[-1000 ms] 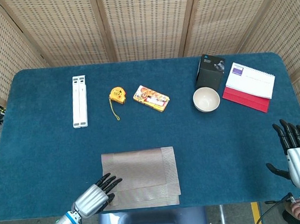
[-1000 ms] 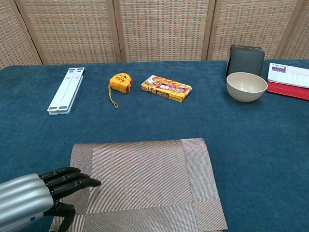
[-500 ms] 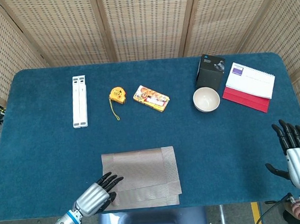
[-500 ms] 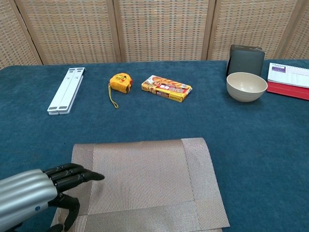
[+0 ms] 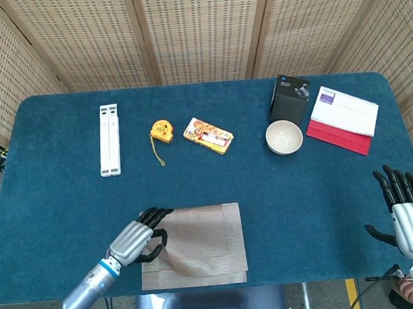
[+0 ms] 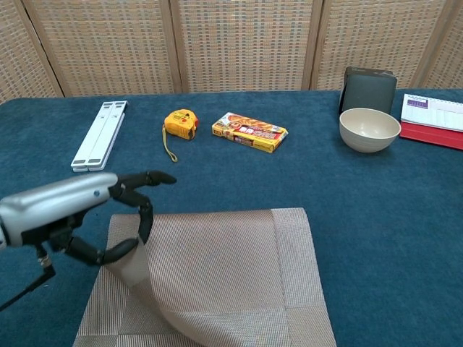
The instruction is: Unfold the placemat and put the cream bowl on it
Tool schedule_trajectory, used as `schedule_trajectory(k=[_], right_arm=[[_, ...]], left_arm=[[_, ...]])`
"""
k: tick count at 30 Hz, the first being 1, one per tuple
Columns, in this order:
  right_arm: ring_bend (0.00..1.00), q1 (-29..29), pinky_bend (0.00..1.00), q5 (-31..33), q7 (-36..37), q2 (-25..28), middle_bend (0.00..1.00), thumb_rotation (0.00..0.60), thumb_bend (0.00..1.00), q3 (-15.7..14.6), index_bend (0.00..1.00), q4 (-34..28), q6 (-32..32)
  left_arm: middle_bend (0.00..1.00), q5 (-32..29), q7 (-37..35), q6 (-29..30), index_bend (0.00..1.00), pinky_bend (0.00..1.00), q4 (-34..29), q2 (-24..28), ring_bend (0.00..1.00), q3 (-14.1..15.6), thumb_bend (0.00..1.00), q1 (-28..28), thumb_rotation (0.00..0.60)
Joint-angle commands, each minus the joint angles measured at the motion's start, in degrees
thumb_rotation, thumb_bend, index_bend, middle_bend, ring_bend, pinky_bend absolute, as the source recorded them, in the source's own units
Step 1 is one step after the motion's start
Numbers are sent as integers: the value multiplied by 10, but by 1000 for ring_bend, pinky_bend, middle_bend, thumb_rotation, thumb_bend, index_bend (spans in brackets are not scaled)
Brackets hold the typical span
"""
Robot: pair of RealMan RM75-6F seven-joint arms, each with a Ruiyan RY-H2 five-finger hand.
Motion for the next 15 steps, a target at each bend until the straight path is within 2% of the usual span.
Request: schedule_trajectory(k=[1, 4, 10, 13, 15], right_arm=[[0, 2, 0, 6, -5, -3, 0, 600, 0, 2, 50, 2, -3], [0, 4, 0, 13, -13, -7, 0, 600, 0, 4, 50, 5, -6], [0, 7, 0, 23, -26, -13, 0, 600, 0, 7, 50, 8, -11], [0, 9, 0, 29, -30, -15, 0, 600, 0, 9, 50, 10, -13], [0, 12, 0, 41, -39, -19, 0, 600, 0, 12, 50, 16, -19]], left_arm=[[0, -77, -18, -48, 708, 0, -26, 18, 0, -66, 551, -43, 600], [0, -158, -10, -80, 712, 0, -28, 27, 0, -122, 551, -75, 600], [0, -290, -1, -122, 715, 0, -10, 32, 0, -191, 552, -126, 600], [0, -338, 6, -130, 717, 0, 13, 29, 0, -214, 553, -149, 600], [0, -413, 18, -143, 718, 0, 76, 13, 0, -241, 553, -185, 600]])
